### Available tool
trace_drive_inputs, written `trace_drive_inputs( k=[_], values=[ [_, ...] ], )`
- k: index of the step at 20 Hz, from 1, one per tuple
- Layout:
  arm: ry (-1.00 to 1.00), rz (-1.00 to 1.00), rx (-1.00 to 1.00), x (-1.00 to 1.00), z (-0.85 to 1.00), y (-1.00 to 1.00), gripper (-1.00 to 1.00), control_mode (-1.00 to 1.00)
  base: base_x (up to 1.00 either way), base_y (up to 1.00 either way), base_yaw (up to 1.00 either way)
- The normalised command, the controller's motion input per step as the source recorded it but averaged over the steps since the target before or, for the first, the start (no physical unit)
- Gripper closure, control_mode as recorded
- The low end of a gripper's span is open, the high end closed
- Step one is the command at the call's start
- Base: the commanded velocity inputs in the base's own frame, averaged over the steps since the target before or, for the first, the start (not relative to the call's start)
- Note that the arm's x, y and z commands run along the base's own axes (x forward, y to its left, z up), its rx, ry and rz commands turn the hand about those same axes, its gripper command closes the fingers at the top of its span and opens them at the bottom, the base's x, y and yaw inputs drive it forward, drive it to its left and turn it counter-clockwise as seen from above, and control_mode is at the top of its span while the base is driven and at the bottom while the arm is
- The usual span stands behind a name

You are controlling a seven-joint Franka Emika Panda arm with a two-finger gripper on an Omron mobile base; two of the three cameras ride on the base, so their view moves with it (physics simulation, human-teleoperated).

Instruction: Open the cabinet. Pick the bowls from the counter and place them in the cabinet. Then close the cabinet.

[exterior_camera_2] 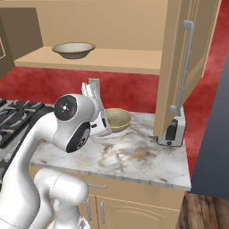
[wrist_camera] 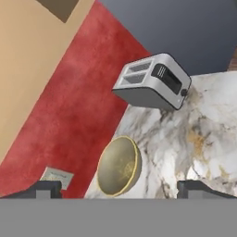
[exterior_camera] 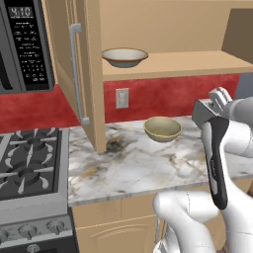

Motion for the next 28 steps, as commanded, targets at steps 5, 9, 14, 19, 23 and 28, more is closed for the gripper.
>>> trace_drive_inputs(
  k=[5, 9, 14, 19, 23, 28],
  values=[
    [0.18, 0.03, -0.11, 0.2, -0.41, 0.0, -1.0, -1.0, 0.0, 0.0, 0.0],
    [0.12, 0.04, -0.07, 0.18, -0.33, 0.0, -1.0, -1.0, 0.0, 0.0, 0.0],
    [0.12, 0.07, -0.02, 0.24, -0.29, 0.0, -1.0, -1.0, 0.0, 0.0, 0.0],
    [0.2, 0.11, 0.0, 0.26, -0.26, -0.06, -1.0, -1.0, 0.0, 0.0, 0.0],
    [0.12, 0.07, 0.0, 0.18, -0.1, -0.01, -1.0, -1.0, 0.0, 0.0, 0.0],
    [0.01, 0.0, 0.0, 0.02, -0.03, 0.0, -1.0, -1.0, 0.0, 0.0, 0.0]
  ],
)
